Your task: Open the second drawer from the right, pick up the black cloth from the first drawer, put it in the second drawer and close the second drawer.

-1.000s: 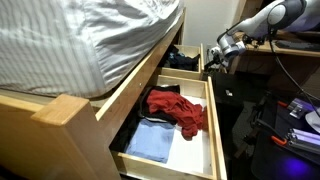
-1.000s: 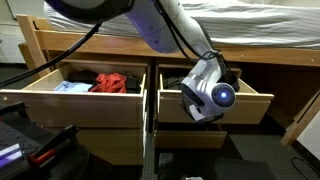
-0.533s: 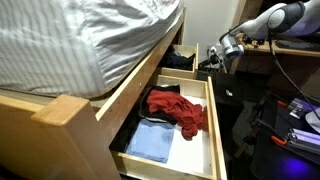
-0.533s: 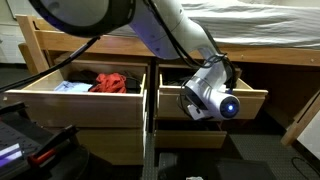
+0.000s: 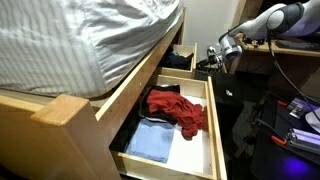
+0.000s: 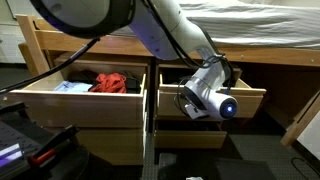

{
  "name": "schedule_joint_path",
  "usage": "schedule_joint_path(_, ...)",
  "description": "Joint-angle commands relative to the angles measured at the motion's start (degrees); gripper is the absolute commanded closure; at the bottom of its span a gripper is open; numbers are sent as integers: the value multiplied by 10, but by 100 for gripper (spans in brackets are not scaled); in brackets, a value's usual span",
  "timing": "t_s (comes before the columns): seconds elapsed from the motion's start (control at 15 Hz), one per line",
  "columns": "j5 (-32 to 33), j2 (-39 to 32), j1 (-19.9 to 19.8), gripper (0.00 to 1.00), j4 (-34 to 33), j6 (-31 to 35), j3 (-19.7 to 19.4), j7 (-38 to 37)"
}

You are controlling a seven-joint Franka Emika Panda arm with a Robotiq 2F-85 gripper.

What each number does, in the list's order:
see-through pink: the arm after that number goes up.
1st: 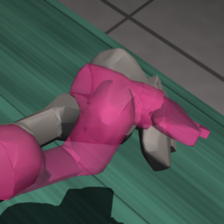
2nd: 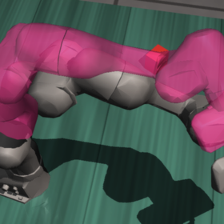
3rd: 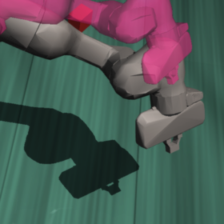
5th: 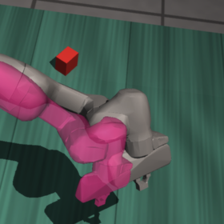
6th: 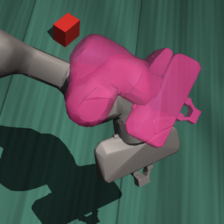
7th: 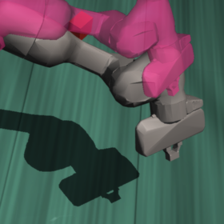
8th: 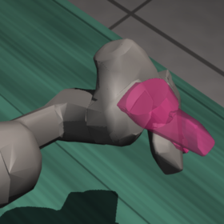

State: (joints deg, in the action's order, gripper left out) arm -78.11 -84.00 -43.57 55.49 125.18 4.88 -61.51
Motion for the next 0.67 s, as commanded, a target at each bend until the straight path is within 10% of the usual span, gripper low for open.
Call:
schedule_joint_path(0.0, -13, 0, 8, 0, -3, -7, -14, 0)
schedule_joint_path(0.6, 49, 0, 134, 0, -7, 19, -47, -107)
